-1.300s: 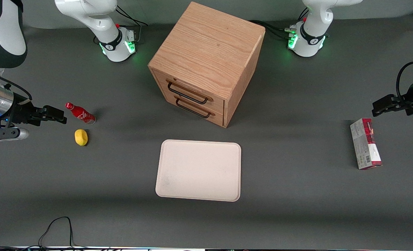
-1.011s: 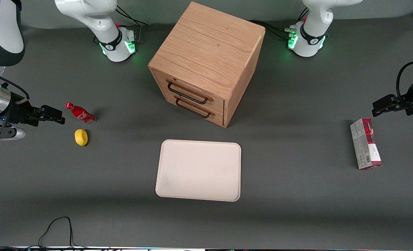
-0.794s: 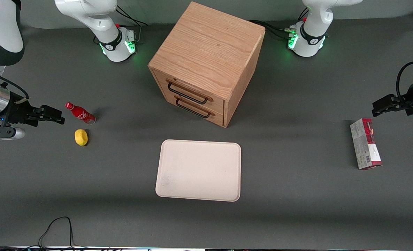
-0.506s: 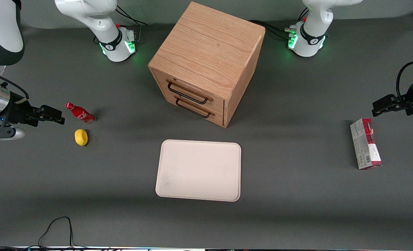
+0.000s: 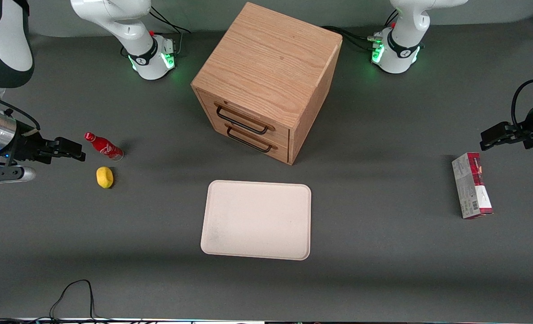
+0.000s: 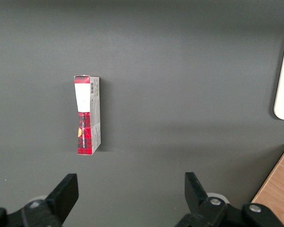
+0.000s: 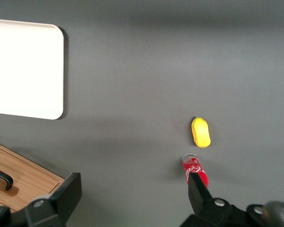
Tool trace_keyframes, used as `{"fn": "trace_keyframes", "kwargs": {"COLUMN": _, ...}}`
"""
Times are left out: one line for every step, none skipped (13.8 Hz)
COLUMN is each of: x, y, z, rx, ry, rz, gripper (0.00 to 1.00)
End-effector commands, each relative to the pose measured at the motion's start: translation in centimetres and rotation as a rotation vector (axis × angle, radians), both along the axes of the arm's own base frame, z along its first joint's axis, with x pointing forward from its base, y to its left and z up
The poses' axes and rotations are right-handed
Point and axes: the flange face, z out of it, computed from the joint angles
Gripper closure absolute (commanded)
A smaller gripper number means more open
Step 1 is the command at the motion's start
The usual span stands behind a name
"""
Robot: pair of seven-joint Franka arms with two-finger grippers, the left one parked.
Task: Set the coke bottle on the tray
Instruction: 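Move the open right gripper toward the red Coca-Cola bottle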
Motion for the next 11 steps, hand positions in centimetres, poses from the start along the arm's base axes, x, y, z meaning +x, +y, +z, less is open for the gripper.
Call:
{"fn": "trace_keyframes", "kwargs": {"x": -0.2, "y": 0.2, "z": -0.6, "rx": -0.019, "ry": 0.026, "rz": -0.018, "gripper": 0.00}}
{"fn": "trace_keyframes", "kwargs": {"x": -0.4, "y": 0.0, "z": -1.0, "rx": -0.019, "ry": 0.035, "rz": -0.021, "gripper": 0.00}}
{"fn": "trace_keyframes", "kwargs": {"x": -0.4, "y": 0.1, "z": -1.1, "rx": -0.019, "ry": 0.036, "rz": -0.019, "gripper": 0.00}}
{"fn": "trace_keyframes", "kwargs": {"x": -0.5, "y": 0.1, "z": -1.1, "rx": -0.021, "ry": 0.038, "rz": -0.019, "gripper": 0.00}}
{"fn": "trace_keyframes", "kwargs": {"x": -0.7, "y": 0.0, "z": -1.1, "rx": -0.021, "ry": 0.048, "rz": -0.017, "gripper": 0.00}}
{"fn": "trace_keyframes", "kwargs": {"x": -0.9, "y": -0.1, "z": -1.0, "rx": -0.026, "ry": 0.056, "rz": -0.012, "gripper": 0.00}}
{"fn": "trace_keyframes", "kwargs": {"x": -1.2, "y": -0.6, "z": -0.9, "rx": -0.055, "ry": 0.069, "rz": -0.006, "gripper": 0.00}}
{"fn": "trace_keyframes", "kwargs": {"x": -1.7, "y": -1.3, "z": -0.9, "rx": -0.084, "ry": 0.092, "rz": 0.006, "gripper": 0.00}}
{"fn": "trace_keyframes", "kwargs": {"x": -2.4, "y": -2.5, "z": -1.2, "rx": -0.090, "ry": 0.104, "rz": 0.008, "gripper": 0.00}}
{"fn": "trace_keyframes", "kwargs": {"x": -3.2, "y": -4.2, "z": -1.2, "rx": -0.091, "ry": 0.101, "rz": -0.005, "gripper": 0.00}}
{"fn": "trace_keyframes", "kwargs": {"x": -4.0, "y": -6.2, "z": -0.9, "rx": -0.099, "ry": 0.100, "rz": 0.023, "gripper": 0.00}}
